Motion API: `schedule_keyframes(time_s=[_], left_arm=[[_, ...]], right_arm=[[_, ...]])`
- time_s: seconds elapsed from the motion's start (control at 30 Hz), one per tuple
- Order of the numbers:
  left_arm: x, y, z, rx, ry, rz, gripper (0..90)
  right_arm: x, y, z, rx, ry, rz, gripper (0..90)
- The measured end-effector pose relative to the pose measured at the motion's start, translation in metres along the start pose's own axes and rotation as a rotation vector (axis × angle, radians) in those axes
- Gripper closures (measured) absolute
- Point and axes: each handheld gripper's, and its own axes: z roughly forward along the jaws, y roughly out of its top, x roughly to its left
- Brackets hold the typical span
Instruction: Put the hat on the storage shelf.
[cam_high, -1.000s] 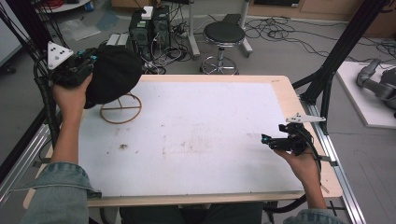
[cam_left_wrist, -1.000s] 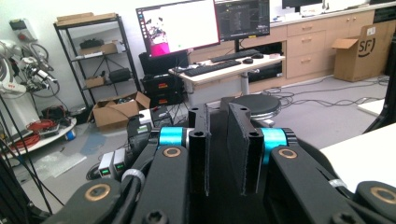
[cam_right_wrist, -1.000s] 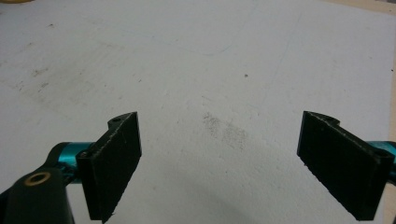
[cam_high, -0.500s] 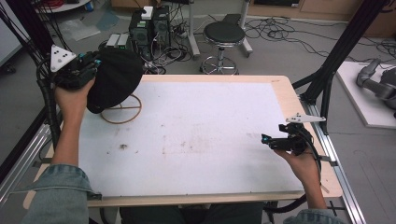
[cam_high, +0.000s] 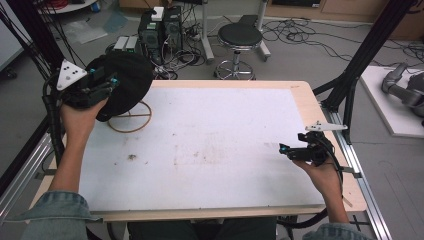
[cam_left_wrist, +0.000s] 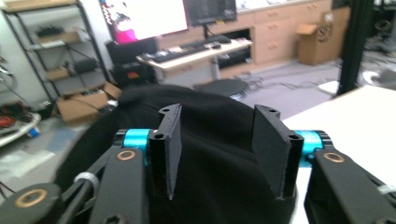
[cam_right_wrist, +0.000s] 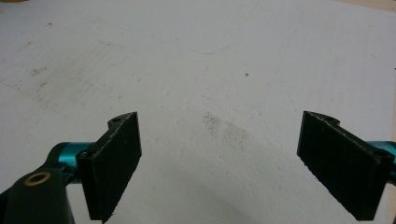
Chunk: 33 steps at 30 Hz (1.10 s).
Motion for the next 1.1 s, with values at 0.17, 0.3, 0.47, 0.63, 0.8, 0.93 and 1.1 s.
schedule_keyframes(time_s=[0.17,0.3,0.47,0.63,0.8,0.93,1.1], left_arm=[[-0.012,-0.005,-0.007,-0.004,-0.032,-0.001,48.3],[-0.016,-0.01,-0.013,0.0,-0.046,-0.015,46.6],[-0.021,-0.016,-0.018,0.012,-0.054,-0.021,42.9],[-0.027,-0.024,-0.024,0.015,-0.07,-0.023,39.3],[-0.03,-0.036,-0.031,0.032,-0.075,-0.034,35.5],[-0.032,-0.048,-0.035,0.038,-0.078,-0.047,33.2],[-0.033,-0.062,-0.043,0.045,-0.063,-0.058,31.8]], right_arm=[[0.001,0.002,0.002,0.003,0.003,-0.004,13.5],[0.002,0.003,0.004,0.002,0.008,-0.005,13.5],[0.002,0.004,0.005,0.004,0.008,-0.006,13.5],[0.004,0.004,0.005,0.007,0.009,-0.011,13.5],[0.006,0.004,0.006,0.008,0.01,-0.016,13.5],[0.007,0.005,0.008,0.011,0.015,-0.016,13.5],[0.007,0.006,0.009,0.007,0.017,-0.022,13.5]])
